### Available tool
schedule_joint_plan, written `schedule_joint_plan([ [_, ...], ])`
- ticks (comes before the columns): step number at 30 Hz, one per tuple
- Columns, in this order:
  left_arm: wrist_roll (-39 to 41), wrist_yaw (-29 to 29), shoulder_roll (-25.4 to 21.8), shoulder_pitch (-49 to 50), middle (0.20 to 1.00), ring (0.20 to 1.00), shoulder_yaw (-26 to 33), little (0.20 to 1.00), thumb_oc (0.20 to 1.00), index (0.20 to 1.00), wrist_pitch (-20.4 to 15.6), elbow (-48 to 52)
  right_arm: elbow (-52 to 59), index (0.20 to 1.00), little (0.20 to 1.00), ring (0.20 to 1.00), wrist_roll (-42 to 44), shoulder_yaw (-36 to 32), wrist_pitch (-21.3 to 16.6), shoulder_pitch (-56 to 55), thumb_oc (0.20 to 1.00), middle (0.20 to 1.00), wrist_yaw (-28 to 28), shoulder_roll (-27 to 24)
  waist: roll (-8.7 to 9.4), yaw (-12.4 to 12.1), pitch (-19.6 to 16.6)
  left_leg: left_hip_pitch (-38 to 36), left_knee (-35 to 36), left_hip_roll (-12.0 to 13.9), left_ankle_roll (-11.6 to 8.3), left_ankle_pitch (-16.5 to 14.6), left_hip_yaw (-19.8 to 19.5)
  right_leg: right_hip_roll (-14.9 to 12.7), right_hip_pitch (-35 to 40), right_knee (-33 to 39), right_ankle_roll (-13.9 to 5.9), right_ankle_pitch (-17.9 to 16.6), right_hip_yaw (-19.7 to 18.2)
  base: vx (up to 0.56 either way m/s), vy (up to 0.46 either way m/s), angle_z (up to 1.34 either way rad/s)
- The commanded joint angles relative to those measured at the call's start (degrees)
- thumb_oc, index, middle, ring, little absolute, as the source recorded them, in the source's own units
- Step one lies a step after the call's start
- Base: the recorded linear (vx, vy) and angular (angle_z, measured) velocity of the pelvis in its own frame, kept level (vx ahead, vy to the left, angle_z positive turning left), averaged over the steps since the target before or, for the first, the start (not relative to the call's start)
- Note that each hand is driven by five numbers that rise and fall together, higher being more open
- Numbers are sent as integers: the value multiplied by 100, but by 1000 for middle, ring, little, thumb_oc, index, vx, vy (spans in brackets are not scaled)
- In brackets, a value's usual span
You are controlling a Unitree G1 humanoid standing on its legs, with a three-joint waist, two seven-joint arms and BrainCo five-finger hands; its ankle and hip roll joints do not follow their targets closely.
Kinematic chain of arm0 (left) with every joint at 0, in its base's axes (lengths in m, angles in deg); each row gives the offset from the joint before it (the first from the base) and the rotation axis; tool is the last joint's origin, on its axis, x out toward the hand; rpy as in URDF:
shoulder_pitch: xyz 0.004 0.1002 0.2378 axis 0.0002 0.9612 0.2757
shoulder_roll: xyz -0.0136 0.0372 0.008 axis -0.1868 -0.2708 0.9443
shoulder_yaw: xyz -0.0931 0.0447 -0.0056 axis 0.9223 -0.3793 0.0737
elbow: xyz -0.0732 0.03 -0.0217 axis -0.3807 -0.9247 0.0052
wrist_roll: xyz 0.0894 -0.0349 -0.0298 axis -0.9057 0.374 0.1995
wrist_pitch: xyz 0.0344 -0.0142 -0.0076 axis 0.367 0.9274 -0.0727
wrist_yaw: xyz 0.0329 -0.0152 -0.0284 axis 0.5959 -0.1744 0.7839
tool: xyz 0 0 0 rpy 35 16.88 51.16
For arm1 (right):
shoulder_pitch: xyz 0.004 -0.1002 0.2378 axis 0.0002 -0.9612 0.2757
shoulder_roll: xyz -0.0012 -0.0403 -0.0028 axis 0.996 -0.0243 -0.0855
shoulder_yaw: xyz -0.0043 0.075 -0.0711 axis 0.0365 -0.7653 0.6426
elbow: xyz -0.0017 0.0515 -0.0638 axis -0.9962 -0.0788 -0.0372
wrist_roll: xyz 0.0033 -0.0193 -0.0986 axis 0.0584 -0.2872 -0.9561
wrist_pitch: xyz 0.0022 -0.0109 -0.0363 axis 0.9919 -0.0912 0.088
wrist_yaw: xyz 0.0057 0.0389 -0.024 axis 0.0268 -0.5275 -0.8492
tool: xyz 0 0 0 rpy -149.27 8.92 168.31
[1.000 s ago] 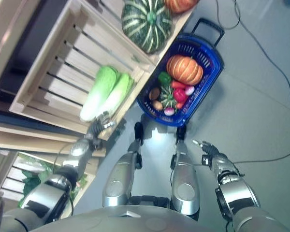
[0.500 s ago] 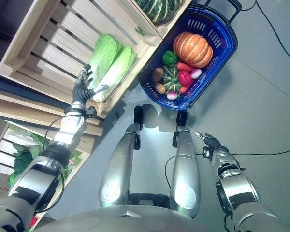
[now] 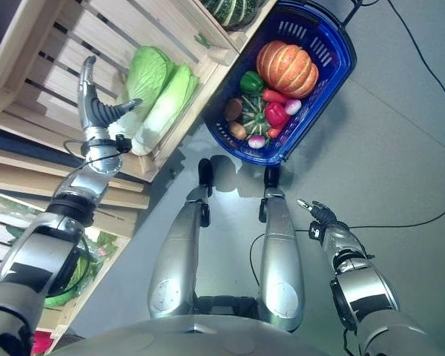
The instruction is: Pick up fruits and vegetables into the basket
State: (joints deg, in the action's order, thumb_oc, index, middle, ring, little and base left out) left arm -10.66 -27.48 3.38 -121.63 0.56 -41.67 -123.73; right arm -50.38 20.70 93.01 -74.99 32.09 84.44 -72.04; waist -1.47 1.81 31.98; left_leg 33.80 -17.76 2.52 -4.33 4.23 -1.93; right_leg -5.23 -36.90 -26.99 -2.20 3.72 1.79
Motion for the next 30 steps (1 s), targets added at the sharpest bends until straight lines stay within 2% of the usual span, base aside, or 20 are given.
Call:
schedule_joint_plan([
  [1, -341, 369, -420, -310, 1000, 1000, -104, 1000, 1000, 1000, 261, -394, 50, 1000, 1000, 1000, 158, 241, 50, -180, 1000, 1000, 42, -44, 213, 31, -219, 303, -709, -243, 220, -729, 115, 214, 25, 43, 52, 58, 39, 11, 6, -4],
  [7, -214, 185, -515, -729, 1000, 1000, -232, 1000, 1000, 1000, 656, -1199, 27, 1000, 1000, 1000, 209, 385, 115, -19, 1000, 1000, 40, -63, 291, 131, -219, 364, -705, -220, 193, -690, 131, 227, -25, 96, 66, 21, 28, 1, 14, -6],
  [15, -41, -671, -404, -945, 1000, 1000, -430, 1000, 1000, 1000, 1067, -2018, -26, 1000, 1000, 1000, 165, 503, 207, 215, 1000, 1000, 50, -99, 321, 207, -219, 439, -703, -211, 174, -670, 151, 264, -112, 78, 76, 37, 5, 1, 21, -4],
  [20, 155, -1116, -334, -1009, 1000, 1000, -531, 1000, 1000, 1000, 1105, -2445, -76, 1000, 1000, 1000, 135, 548, 209, 332, 1000, 1000, 117, -164, 335, 246, -219, 498, -710, -214, 166, -641, 153, 276, -167, 83, 67, 19, -10, -10, 29, -4],
  [30, 501, -1363, -277, -1066, 1000, 1000, -473, 1000, 1000, 1000, 1160, -2819, -109, 1000, 1000, 1000, 138, 599, 262, 484, 1000, 1000, 136, -208, 393, 260, -219, 601, -695, -206, 155, -605, 154, 307, -268, 98, 50, -9, -30, -3, 7, -1],
])
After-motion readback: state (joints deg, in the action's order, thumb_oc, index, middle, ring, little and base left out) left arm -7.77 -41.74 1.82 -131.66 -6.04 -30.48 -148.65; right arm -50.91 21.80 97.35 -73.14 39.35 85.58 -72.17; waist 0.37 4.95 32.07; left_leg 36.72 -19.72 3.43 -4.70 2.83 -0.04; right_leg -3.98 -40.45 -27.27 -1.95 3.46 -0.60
